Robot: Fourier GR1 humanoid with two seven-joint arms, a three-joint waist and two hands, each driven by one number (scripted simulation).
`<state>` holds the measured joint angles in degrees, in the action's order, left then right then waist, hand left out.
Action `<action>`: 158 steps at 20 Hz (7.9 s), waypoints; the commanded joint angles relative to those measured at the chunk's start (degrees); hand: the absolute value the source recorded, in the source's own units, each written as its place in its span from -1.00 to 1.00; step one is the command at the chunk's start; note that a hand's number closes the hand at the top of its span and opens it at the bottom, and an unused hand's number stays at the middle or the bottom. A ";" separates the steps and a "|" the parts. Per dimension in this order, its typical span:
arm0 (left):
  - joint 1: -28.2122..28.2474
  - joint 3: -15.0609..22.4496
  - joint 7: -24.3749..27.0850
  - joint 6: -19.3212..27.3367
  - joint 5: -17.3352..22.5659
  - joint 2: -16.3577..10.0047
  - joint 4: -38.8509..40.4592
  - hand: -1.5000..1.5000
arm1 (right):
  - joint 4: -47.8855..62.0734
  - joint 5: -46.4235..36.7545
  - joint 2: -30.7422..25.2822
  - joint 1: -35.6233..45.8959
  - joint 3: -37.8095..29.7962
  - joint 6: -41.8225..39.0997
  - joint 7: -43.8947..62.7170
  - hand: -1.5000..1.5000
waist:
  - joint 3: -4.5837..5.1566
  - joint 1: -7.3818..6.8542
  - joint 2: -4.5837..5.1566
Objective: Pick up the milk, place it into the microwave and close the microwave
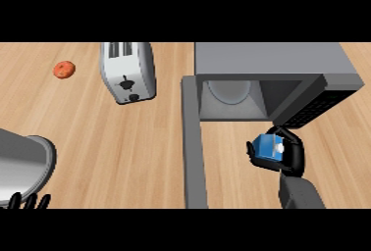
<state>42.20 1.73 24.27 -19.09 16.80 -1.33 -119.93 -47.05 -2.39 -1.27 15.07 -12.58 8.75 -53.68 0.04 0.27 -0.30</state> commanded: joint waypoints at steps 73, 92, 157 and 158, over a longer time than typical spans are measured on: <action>-3.21 -7.23 -0.38 -7.05 4.86 -2.84 4.35 -1.00 | 35.88 5.06 -9.57 39.79 4.52 27.68 5.51 1.00 | -0.44 -7.37 3.36; -6.50 -7.25 -0.78 -7.70 3.81 -3.96 6.64 -1.00 | 46.70 -2.26 -15.39 39.13 6.83 55.94 17.72 -1.00 | 0.46 -9.52 5.68; -2.90 -1.88 -3.11 -8.34 -6.44 0.06 5.24 -1.00 | 26.57 2.81 -4.65 7.88 4.62 -6.63 -9.78 -1.00 | -0.02 0.11 0.08; -2.66 -2.22 -2.41 -9.81 -5.97 -0.54 7.34 -1.00 | 22.04 2.74 -3.83 7.55 5.60 -4.04 -5.29 -1.00 | 0.04 0.36 -0.09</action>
<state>39.70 -1.64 22.15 -28.09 11.72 -2.13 -113.85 -19.00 0.02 -3.71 27.47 -8.02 6.71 -58.83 0.01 0.12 -0.18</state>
